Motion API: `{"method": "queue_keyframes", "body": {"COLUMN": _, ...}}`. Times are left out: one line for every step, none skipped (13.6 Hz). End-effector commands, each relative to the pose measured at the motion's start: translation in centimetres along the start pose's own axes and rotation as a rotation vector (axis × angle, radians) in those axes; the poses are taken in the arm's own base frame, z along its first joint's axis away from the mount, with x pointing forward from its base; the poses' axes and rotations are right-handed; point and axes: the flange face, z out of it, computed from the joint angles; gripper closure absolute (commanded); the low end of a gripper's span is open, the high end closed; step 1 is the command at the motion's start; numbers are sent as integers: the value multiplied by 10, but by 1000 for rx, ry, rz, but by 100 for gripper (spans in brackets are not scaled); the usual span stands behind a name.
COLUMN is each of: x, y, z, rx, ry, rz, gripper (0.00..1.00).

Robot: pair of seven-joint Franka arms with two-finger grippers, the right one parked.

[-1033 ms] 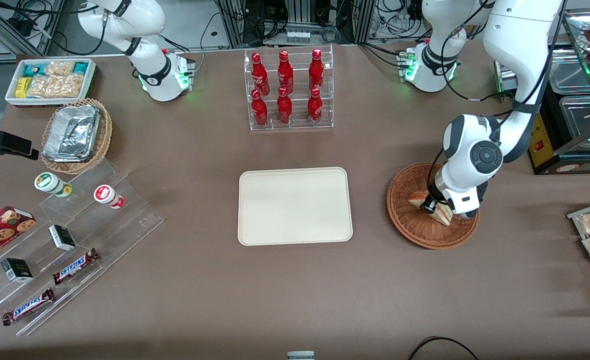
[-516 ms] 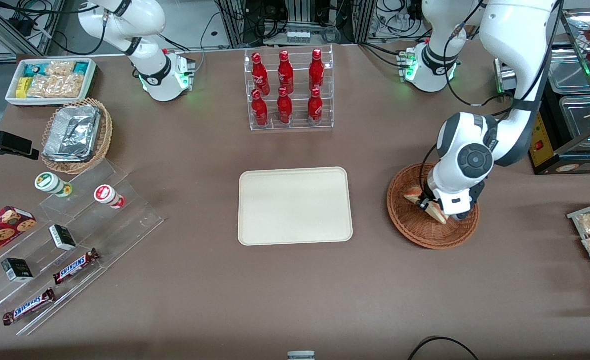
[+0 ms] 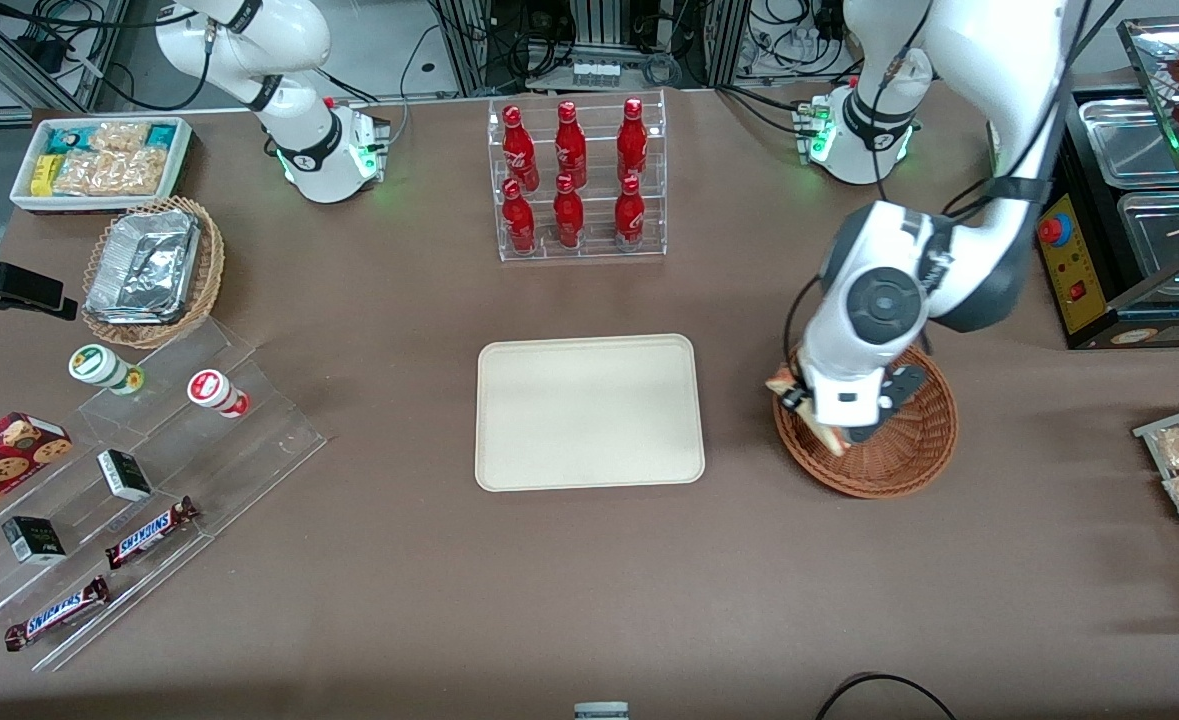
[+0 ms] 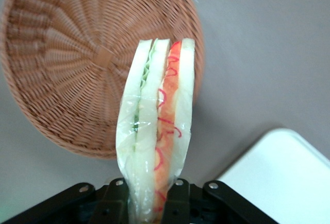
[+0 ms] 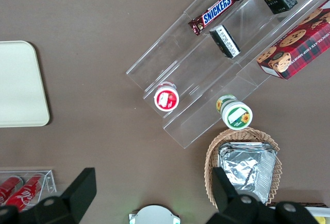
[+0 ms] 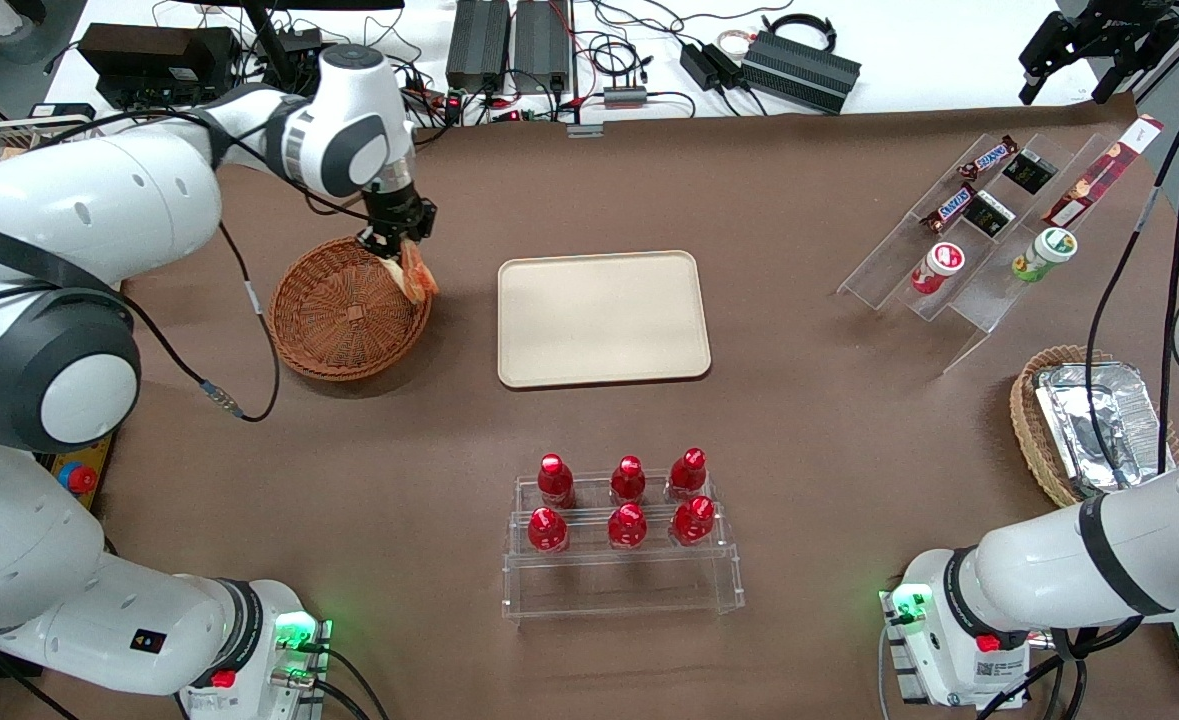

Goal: Place sandwich from basket to tray
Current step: 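Lift the sandwich and carry it over the cream tray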

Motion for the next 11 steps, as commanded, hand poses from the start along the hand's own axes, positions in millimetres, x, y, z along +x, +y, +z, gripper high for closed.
{"method": "queue_keyframes", "body": {"x": -30, "y": 50, "z": 12, "rx": -20, "ry": -40, "rz": 91, "gripper": 100}}
{"method": "queue_keyframes", "body": {"x": -44, "y": 67, "z": 16, "rx": -36, "ry": -66, "rz": 153, "gripper": 100}}
{"method": "queue_keyframes", "body": {"x": -53, "y": 79, "z": 19, "rx": -54, "ry": -92, "rz": 204, "gripper": 100}}
{"method": "queue_keyframes", "body": {"x": -59, "y": 89, "z": 19, "rx": -78, "ry": -102, "rz": 251, "gripper": 100}}
{"method": "queue_keyframes", "body": {"x": -70, "y": 98, "z": 18, "rx": -100, "ry": -102, "rz": 306, "gripper": 100}}
{"method": "queue_keyframes", "body": {"x": -85, "y": 109, "z": 20, "rx": -118, "ry": -101, "rz": 346, "gripper": 100}}
{"method": "queue_keyframes", "body": {"x": -98, "y": 122, "z": 23, "rx": -135, "ry": -97, "rz": 384, "gripper": 100}}
{"method": "queue_keyframes", "body": {"x": -118, "y": 137, "z": 27, "rx": -141, "ry": -93, "rz": 419, "gripper": 100}}
{"method": "queue_keyframes", "body": {"x": -129, "y": 149, "z": 33, "rx": -141, "ry": -85, "rz": 442, "gripper": 100}}
{"method": "queue_keyframes", "body": {"x": -141, "y": 161, "z": 41, "rx": -131, "ry": -52, "rz": 480, "gripper": 100}}
{"method": "queue_keyframes", "body": {"x": -153, "y": 169, "z": 47, "rx": -124, "ry": -39, "rz": 499, "gripper": 100}}
